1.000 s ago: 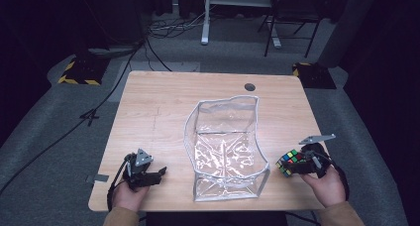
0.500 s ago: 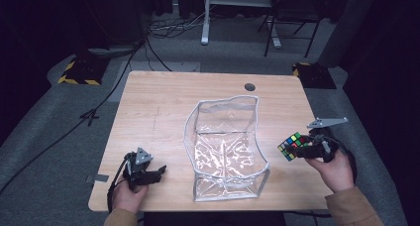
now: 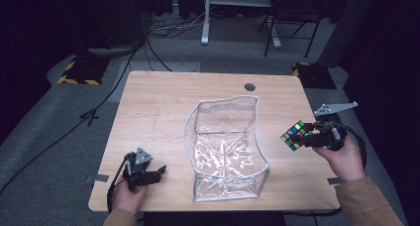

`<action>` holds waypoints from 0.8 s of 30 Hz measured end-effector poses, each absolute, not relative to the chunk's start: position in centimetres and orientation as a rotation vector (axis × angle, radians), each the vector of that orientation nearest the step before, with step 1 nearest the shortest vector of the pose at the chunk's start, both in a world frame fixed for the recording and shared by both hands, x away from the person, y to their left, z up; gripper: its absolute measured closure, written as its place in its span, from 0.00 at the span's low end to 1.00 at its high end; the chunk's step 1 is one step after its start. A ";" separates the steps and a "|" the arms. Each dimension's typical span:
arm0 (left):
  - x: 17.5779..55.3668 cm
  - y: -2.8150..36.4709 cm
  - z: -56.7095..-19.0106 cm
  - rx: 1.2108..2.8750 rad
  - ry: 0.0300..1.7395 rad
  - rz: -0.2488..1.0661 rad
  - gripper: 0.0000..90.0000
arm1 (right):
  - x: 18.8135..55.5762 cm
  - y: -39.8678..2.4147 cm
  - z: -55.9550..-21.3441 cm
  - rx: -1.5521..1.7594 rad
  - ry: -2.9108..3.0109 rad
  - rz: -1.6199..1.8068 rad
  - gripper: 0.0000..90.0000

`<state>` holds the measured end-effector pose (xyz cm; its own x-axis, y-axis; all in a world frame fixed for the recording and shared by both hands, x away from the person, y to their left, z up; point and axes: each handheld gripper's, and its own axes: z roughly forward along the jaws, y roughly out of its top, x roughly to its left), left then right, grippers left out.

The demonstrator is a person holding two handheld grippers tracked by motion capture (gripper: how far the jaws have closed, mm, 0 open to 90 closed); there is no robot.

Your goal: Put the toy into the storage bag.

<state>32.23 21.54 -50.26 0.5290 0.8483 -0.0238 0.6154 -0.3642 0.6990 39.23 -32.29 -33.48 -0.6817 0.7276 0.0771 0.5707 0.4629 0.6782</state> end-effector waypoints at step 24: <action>32.2 21.5 -50.3 2.102 1.191 0.458 0.29 | 40.2 -29.0 -25.9 0.928 2.512 0.971 0.38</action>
